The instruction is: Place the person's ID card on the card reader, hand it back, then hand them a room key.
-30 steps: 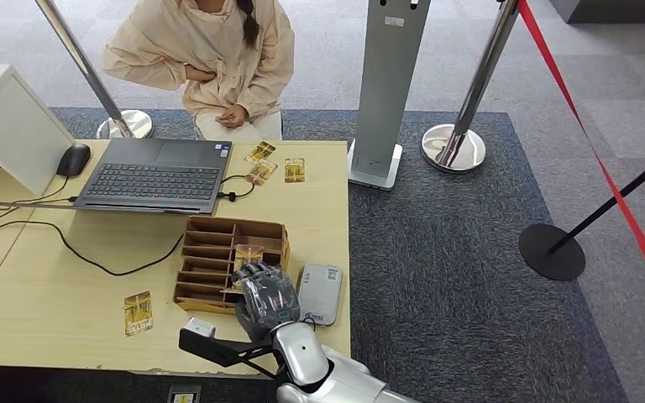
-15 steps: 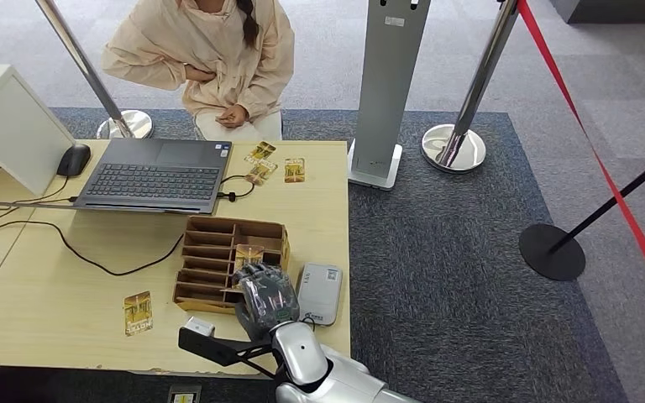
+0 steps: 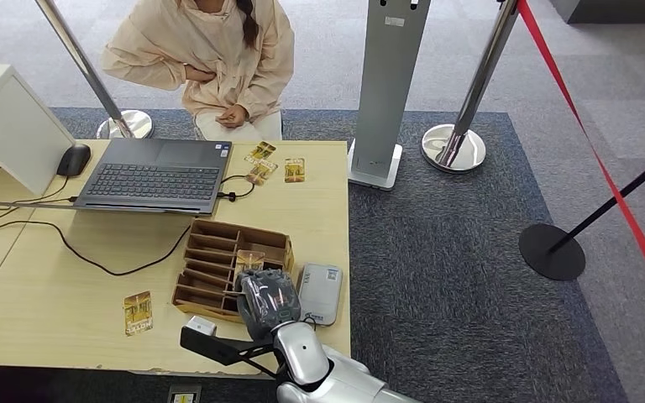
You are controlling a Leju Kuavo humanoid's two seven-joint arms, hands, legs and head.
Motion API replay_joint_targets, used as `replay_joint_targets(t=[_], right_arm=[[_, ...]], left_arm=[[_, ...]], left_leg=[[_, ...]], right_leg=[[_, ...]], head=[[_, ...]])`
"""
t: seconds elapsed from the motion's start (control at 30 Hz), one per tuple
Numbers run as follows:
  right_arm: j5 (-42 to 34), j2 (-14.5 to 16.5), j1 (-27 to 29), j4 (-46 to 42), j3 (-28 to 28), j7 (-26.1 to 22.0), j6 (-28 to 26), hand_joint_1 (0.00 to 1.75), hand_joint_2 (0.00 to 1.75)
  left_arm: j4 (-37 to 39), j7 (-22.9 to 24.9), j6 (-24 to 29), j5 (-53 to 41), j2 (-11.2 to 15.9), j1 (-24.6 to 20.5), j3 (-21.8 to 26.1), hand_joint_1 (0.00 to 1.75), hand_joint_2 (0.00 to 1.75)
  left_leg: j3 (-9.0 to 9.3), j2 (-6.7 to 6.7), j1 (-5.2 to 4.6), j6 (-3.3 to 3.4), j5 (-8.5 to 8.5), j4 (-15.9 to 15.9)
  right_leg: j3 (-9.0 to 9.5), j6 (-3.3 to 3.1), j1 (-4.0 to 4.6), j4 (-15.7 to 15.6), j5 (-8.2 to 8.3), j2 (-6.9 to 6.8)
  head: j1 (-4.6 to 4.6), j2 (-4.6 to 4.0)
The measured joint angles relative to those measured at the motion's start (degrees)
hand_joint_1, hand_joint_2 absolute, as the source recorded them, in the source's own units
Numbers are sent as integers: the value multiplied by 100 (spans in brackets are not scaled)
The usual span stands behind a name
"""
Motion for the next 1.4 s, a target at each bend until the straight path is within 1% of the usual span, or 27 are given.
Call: replay_joint_targets(t=[0.4, 0.63, 0.83, 0.97, 1.17, 1.4], right_arm=[[27, 13, 1, 95, 0, -116, -202, 139, 175], [424, -6, -6, -190, -2, -29, -290, 137, 175], [852, -88, -6, -783, -8, 113, -224, 131, 175], [1174, -186, 4, -1312, -10, 154, -139, 120, 175], [1590, -367, 39, -2238, -14, 180, -60, 110, 175], [2193, -593, 119, -3293, -55, 274, -67, 108, 175]], left_arm=[[12, -46, -5, 21, 0, 6, 0, 0, 0], [14, -46, 3, 26, 3, 12, 0, 0, 0], [14, -52, 8, 35, 9, 16, 0, 0, 0], [14, -49, 14, 50, 9, 16, -1, 0, 0], [14, -34, 39, 71, 9, 20, -1, 0, 0], [14, 9, 74, 114, 9, 25, 0, 0, 0]], left_leg=[[1, 0, 0, 0, 0, 0], [0, 1, 0, 0, 0, 0], [0, 1, 0, 0, 0, 0], [1, 2, 0, 0, 0, 0], [0, 2, 0, 0, 0, 0], [0, 2, 0, 1, -1, 0]], right_leg=[[1, 0, 0, 0, 0, 0], [1, 0, 0, 0, 0, 0], [0, 0, 0, 0, 0, 1], [0, 0, 0, 0, 0, 1], [0, 0, 0, 0, 0, 1], [0, 0, 0, 0, 0, 1]], head=[[1, 0], [1, -1], [0, 0], [-1, 0], [0, -1], [-1, -1]])
